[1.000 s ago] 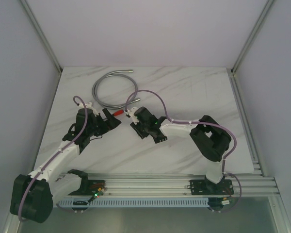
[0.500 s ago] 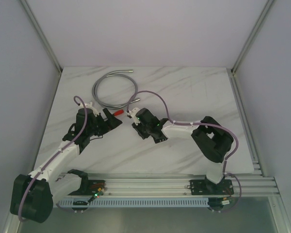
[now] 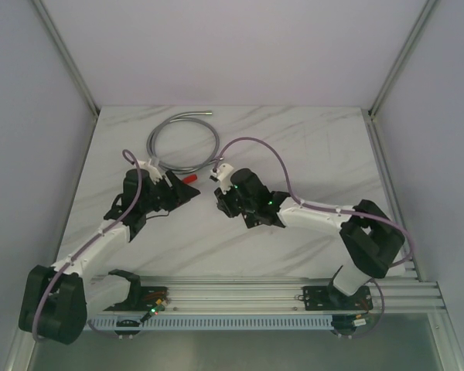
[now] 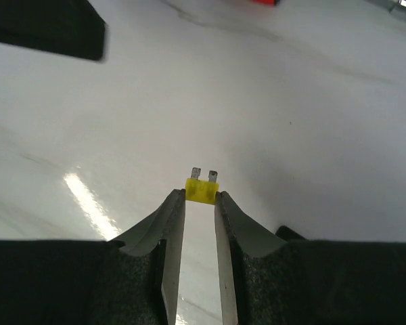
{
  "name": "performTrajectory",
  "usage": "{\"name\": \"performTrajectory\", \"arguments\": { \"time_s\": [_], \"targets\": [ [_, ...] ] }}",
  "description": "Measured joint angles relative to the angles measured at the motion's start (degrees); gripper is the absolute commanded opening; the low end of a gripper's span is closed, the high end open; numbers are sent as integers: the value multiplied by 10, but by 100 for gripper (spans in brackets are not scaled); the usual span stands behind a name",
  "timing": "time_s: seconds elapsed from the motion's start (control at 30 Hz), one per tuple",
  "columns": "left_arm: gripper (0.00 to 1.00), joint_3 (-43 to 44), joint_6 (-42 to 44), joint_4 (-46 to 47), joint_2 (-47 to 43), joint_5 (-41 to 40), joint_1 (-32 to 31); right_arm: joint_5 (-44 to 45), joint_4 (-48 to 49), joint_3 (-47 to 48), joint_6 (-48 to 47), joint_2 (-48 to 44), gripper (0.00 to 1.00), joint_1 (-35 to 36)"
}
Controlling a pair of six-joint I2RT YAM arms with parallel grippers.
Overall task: Snap on the fuse box
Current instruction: Pick up the fuse from the center of the board.
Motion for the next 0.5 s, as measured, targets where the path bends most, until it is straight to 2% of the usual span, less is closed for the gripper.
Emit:
{"name": "performTrajectory", "arguments": {
  "time_s": [0.5],
  "targets": [
    [45,-1,-49,85,46,33,-55,-43,61,-17,18,-63,24,0]
  ]
}}
